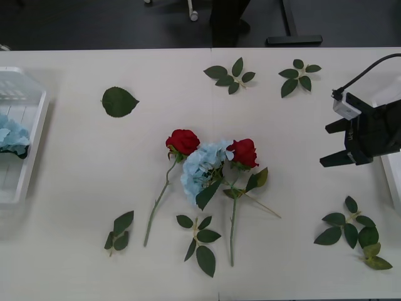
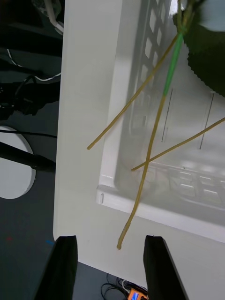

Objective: Place the red flowers into the right box and the blue flowers into the left box. If a person shows an open palm, hand one flower to the person first, then continue sorting.

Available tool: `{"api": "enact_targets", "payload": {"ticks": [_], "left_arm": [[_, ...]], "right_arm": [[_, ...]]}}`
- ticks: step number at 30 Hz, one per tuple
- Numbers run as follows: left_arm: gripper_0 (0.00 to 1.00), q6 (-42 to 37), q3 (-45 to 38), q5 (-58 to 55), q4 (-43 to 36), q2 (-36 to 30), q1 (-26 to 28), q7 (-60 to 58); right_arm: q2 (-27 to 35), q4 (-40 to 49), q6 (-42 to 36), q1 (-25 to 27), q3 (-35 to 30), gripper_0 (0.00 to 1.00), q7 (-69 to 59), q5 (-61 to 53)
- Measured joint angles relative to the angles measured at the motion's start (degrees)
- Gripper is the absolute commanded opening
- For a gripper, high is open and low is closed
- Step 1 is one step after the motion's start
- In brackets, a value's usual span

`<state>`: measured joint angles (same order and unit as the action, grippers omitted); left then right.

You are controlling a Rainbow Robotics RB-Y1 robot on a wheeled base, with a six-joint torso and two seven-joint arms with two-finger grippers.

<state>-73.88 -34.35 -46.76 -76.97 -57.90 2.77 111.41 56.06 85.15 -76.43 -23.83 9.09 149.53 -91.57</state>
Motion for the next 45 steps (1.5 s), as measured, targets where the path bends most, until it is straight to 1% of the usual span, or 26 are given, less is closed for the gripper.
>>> {"api": "enact_targets", "payload": {"ticks": [2, 5, 6, 7, 11, 13, 20, 25, 31, 35, 39, 45], "left_arm": [[0.89, 0.5, 0.9, 0.0, 0.0, 0.0, 0.0, 0.0], [0.94, 0.9, 2.2, 1.3, -0.7, 0.0, 0.0, 0.0], [0.98, 0.9, 2.5, 1.9, -1.3, 0.0, 0.0, 0.0], [1.00, 0.9, 2.9, 2.4, -2.1, 0.0, 0.0, 0.0], [1.00, 0.9, 3.0, 1.8, -5.7, 0.0, 0.2, 0.0], [1.00, 0.9, 2.6, -1.9, -8.3, 0.0, 0.9, 0.0], [1.00, -1.6, -0.3, -12.6, -24.1, 0.0, 6.1, 0.0], [1.00, -1.8, 2.4, -17.2, -31.0, 1.4, 6.0, 0.0], [1.00, -1.8, 10.7, -16.6, -35.8, 7.5, 2.3, -1.8], [1.00, -1.8, 16.1, -13.4, -38.0, 10.5, -1.2, -8.9], [1.00, -1.8, 21.4, -11.8, -38.5, 12.9, -4.9, -17.4], [1.00, -1.8, 30.9, -3.5, -38.8, 16.6, -10.4, -18.7]], "right_arm": [[1.6, 0.0, -0.2, 0.0, 0.0, 1.00, 1.9, -0.3], [4.1, 0.0, -0.9, 0.0, 0.0, 1.00, 4.5, -0.5], [4.9, 0.0, -1.0, 0.0, 0.0, 1.00, 4.8, -0.7], [5.7, 0.0, -1.1, 0.0, 0.0, 1.00, 4.8, -1.1], [7.6, -0.8, -1.5, 0.0, 0.0, 1.00, 4.8, -3.3], [7.8, -1.9, -1.7, 0.0, 0.0, 1.00, 4.8, -4.2], [7.8, -6.3, -1.7, 0.0, 0.0, 1.00, 4.8, -5.9], [7.8, -9.5, -1.0, 0.1, 0.0, 1.00, 4.8, -7.8], [7.7, -9.7, 0.0, 0.1, 0.0, 1.00, 4.8, -9.5], [7.6, -9.7, 0.0, 0.1, 0.0, 1.00, 4.8, -11.1], [6.7, -9.8, 0.1, 0.1, 0.0, 1.00, 4.8, -11.5], [5.3, -9.1, -0.1, 0.1, 0.0, 1.00, 4.8, -10.9]]}}
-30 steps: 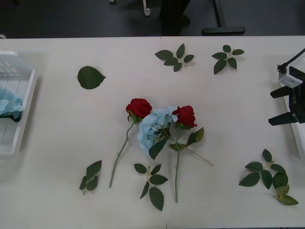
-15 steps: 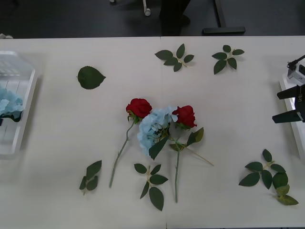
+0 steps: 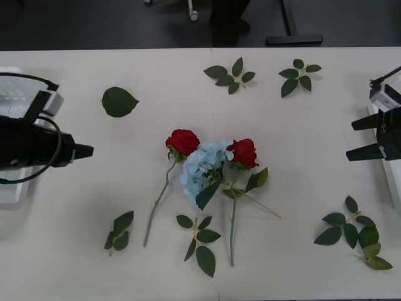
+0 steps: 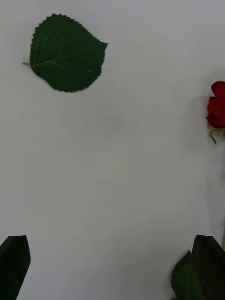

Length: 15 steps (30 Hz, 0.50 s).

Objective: Place the red flowers into the right box and the blue flowers into the left box. If a person shows an open palm, hand one flower to the person first, then continue sorting.

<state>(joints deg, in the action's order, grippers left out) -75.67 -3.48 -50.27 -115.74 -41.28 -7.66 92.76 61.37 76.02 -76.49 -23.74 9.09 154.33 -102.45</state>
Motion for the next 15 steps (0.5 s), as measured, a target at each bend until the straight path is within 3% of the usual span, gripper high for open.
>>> {"api": "enact_targets", "payload": {"ticks": [10, 15], "left_arm": [[1.00, 0.1, 17.4, 15.3, -0.1, 5.8, -5.2, -12.0], [1.00, 0.1, 25.4, 25.3, 0.1, 10.0, -6.5, -12.2]], "right_arm": [[-0.4, 4.0, 0.1, 0.1, 0.0, 1.00, 0.0, 3.4], [-0.4, 7.0, 0.2, 0.2, 0.0, 1.00, 0.0, 6.2]]}}
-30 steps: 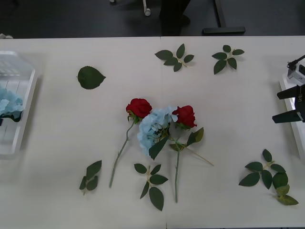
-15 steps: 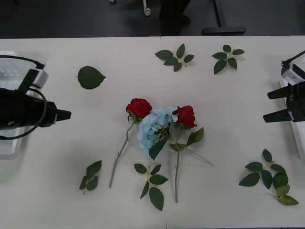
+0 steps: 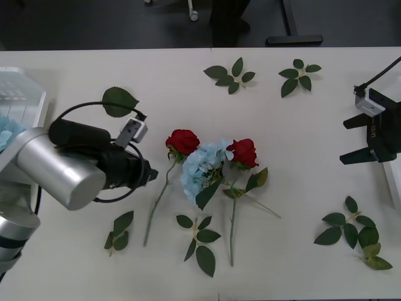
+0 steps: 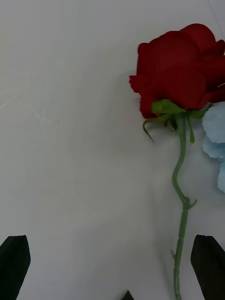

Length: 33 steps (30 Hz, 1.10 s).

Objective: Place the red flowers into the right box and the blue flowers into the left box. If a person shows an open palm, hand one flower to the person first, then continue sorting.

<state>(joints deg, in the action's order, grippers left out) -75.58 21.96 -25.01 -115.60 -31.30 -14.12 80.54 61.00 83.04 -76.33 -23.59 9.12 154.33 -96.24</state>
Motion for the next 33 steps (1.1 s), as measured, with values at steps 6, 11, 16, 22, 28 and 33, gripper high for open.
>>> {"api": "enact_targets", "payload": {"ticks": [6, 11, 16, 22, 28, 33], "left_arm": [[1.00, 0.0, 7.8, 6.8, 4.1, 5.3, -3.7, -0.2], [1.00, 0.8, 9.5, 8.0, 9.4, 7.9, -6.7, -1.3], [1.00, 5.0, 11.3, 8.0, 15.6, 8.1, -8.9, -1.3], [1.00, 7.1, 12.5, 8.0, 21.0, 8.6, -10.8, -1.8], [0.84, 7.8, 12.5, 8.0, 23.8, 9.4, -11.5, -2.1], [0.02, 7.8, 12.5, 8.0, 23.8, 9.4, -11.6, -2.1]], "right_arm": [[0.0, 0.9, 0.0, 0.0, 0.0, 1.00, 0.0, 0.0], [0.0, 1.5, 0.0, 0.0, 0.0, 1.00, 0.0, 0.1], [0.0, 2.1, 0.0, 0.5, 0.0, 1.00, 0.0, 0.2], [0.0, 2.3, 1.5, 2.3, 0.0, 1.00, 0.0, 0.0], [0.0, 5.1, 5.1, 5.9, 0.0, 1.00, 0.0, -1.9], [0.0, 10.4, 8.4, 9.7, 0.1, 0.97, 0.0, -3.3]]}}
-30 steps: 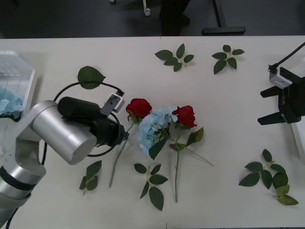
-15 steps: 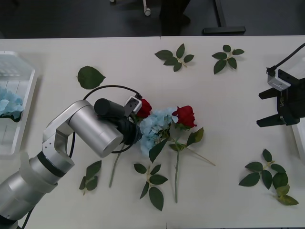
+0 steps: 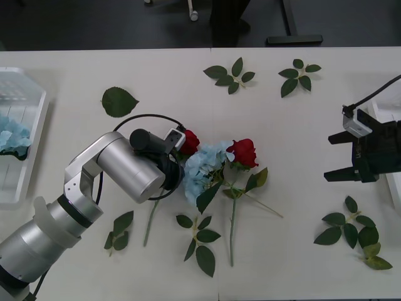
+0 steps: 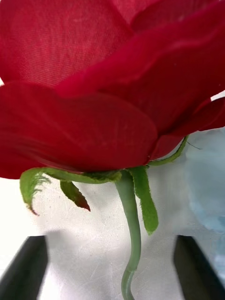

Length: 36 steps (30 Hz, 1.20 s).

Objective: Place the red flowers into the right box and the blue flowers into the left box. If a person shows an open palm, hand one flower to the person first, then continue sorting.

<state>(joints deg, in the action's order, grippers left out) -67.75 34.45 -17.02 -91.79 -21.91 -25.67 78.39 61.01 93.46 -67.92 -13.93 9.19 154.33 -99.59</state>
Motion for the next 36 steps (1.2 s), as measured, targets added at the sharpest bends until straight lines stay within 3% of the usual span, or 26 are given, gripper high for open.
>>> {"api": "enact_targets", "payload": {"ticks": [6, 18, 25, 31, 36], "left_arm": [[0.00, 0.1, 0.0, 0.0, 0.0, 0.0, 0.0, 0.0], [0.00, 0.1, 0.0, 0.0, -1.1, -0.9, -0.2, 0.0], [0.00, 0.2, -0.5, -6.1, -11.8, -10.5, -0.3, -0.5], [0.00, -0.1, -7.0, -18.4, -22.4, -18.7, -0.2, -0.7], [0.00, -0.2, -16.7, -25.6, -31.1, -19.3, 1.7, -1.3]], "right_arm": [[-0.4, 2.5, 4.3, 2.0, 1.4, 0.95, 0.0, 0.0], [-3.8, 3.8, 17.7, 2.1, 11.8, 0.83, 0.0, 0.3], [-5.3, 9.6, 19.1, 2.1, 13.8, 0.82, 0.0, 8.0], [-9.7, 10.9, 18.9, 1.9, 14.1, 0.79, -0.9, 16.8], [-13.8, 10.9, 18.8, 0.1, 17.4, 0.78, -15.8, 27.4]]}}
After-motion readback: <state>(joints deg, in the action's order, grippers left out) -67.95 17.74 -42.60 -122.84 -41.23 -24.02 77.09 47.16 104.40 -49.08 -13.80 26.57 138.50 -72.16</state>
